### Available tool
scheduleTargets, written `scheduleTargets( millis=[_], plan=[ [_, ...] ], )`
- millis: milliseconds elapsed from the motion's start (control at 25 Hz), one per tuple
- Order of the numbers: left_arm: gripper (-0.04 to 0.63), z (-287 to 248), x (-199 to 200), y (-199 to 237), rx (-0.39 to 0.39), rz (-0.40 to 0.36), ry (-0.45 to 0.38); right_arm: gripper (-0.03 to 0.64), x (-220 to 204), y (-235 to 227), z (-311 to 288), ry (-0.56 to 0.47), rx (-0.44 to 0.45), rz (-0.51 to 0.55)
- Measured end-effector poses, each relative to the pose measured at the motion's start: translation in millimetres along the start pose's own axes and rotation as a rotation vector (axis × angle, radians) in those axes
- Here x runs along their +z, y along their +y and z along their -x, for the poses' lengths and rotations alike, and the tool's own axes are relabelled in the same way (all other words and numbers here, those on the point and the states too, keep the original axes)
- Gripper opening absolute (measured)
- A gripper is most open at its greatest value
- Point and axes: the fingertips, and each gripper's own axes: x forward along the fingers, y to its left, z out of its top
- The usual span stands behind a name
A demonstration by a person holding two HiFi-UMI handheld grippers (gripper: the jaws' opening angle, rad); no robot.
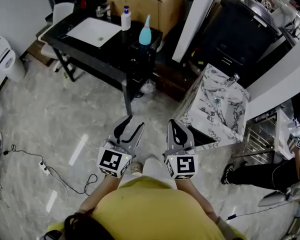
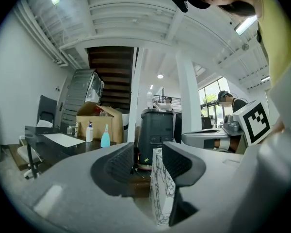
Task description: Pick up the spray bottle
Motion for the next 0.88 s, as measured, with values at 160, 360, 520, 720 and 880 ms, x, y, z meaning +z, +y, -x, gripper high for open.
scheduleTargets(
  millis=[160,360,520,720,880],
  plan=[
    [0.207,-13.3,-1.9,14.2,-0.004,0.011,0.009,0.000,-1.0,-4.2,-22.1,-0.001,0.003,-0.008],
    [0.212,-36.8,-5.0,32.9,0.004,0.002,-0.001,0.001,-4.7,-14.8,-53.1,-0.020,0.012,-0.007],
    [0.227,-71.6,-7.2,54.7,0.003,-0.004,-0.006,0.001,-8.6,-29.5,-91.8,-0.035,0.024,-0.003],
    [0.235,-131.7,-0.5,87.7,0.015,-0.010,-0.013,0.002,-5.6,-62.0,-156.1,-0.039,0.042,0.011],
    [0.235,-186.1,6.2,116.6,0.031,0.001,-0.023,0.000,-2.2,-94.6,-212.6,-0.036,0.060,0.021]
  ],
)
